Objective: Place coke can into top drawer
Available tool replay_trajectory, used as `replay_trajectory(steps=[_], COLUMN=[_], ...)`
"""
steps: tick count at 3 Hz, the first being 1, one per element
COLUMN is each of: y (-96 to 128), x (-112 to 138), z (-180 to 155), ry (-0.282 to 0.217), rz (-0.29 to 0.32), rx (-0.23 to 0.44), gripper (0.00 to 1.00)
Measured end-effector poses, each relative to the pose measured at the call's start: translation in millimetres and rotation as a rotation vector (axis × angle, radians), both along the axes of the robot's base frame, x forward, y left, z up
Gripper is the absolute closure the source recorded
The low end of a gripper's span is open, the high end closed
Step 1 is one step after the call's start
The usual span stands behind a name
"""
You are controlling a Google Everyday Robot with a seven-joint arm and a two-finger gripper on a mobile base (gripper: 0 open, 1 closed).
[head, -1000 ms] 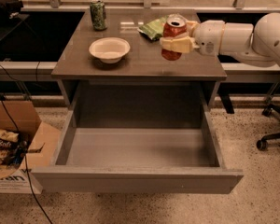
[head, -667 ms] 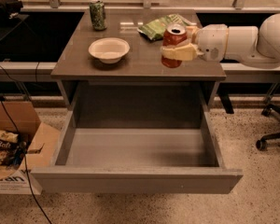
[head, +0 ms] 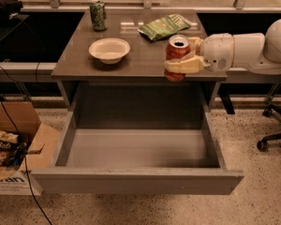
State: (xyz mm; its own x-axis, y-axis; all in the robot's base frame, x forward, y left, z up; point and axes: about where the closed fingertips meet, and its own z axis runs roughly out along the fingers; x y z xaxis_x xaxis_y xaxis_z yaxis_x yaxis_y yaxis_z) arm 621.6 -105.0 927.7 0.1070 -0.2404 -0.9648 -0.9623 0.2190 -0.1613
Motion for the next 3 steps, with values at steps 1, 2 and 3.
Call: replay_trajectory(steps=[1,2,3], y=[5.7,9.8,9.1], x=[1.4,-7.1,-20.2], z=[-10.3,-41.6,-71.2], ry=[0.004,0.041,0.088], rz=[0.015,0.063,0.089], rx=[-0.052,-0.090,-0.100], gripper=[1.00,1.00,1.00])
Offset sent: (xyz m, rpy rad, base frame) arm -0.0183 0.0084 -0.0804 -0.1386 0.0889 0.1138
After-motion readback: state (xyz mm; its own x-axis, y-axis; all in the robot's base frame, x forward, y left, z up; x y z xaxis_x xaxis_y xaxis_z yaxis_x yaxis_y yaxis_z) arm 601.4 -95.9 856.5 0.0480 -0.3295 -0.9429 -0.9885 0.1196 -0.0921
